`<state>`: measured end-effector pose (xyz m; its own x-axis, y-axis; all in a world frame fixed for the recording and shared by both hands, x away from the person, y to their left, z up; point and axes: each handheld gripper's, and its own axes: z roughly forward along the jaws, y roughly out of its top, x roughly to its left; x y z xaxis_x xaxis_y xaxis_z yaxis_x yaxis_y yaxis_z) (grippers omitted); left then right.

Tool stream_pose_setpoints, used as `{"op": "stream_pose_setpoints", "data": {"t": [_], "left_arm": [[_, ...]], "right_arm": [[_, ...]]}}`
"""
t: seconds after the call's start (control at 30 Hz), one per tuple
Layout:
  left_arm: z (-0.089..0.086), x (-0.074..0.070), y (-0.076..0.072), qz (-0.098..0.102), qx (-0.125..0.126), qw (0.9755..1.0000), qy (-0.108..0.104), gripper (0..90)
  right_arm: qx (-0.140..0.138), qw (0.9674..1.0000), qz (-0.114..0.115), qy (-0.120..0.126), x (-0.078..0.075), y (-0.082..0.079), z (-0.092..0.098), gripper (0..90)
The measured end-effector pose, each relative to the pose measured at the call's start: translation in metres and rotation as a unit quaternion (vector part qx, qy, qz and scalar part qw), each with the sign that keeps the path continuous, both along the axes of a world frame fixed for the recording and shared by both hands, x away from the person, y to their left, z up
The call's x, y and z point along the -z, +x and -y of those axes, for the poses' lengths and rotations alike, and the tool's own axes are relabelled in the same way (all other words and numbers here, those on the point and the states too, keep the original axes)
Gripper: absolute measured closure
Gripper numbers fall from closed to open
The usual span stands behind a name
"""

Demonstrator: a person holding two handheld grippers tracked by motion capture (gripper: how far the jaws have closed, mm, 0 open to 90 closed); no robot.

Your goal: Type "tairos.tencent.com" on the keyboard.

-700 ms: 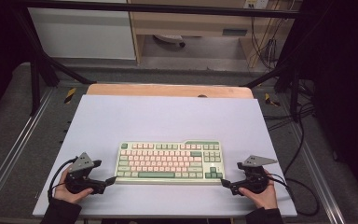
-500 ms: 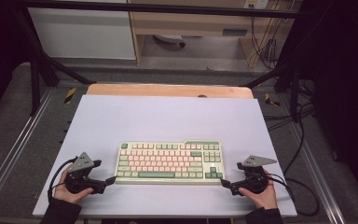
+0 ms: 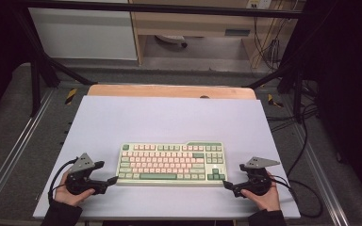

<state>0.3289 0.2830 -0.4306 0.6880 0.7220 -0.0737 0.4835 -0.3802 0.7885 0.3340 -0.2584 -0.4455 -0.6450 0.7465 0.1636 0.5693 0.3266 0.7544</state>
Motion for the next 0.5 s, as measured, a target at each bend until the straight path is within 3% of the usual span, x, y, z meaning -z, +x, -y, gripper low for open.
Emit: {"op": "stream_pose_setpoints", "data": {"t": [0.33,0.5], "left_arm": [[0.002,-0.008,-0.001,0.001,-0.009,0.9999,-0.012,27.3],[0.006,-0.011,0.000,0.005,-0.014,0.9999,-0.006,37.6]], "right_arm": [[0.000,1.0000,-0.002,0.000,-0.001,-0.001,0.000,0.7],[0.001,1.0000,-0.001,0.001,0.000,0.000,0.000,0.9]]}}
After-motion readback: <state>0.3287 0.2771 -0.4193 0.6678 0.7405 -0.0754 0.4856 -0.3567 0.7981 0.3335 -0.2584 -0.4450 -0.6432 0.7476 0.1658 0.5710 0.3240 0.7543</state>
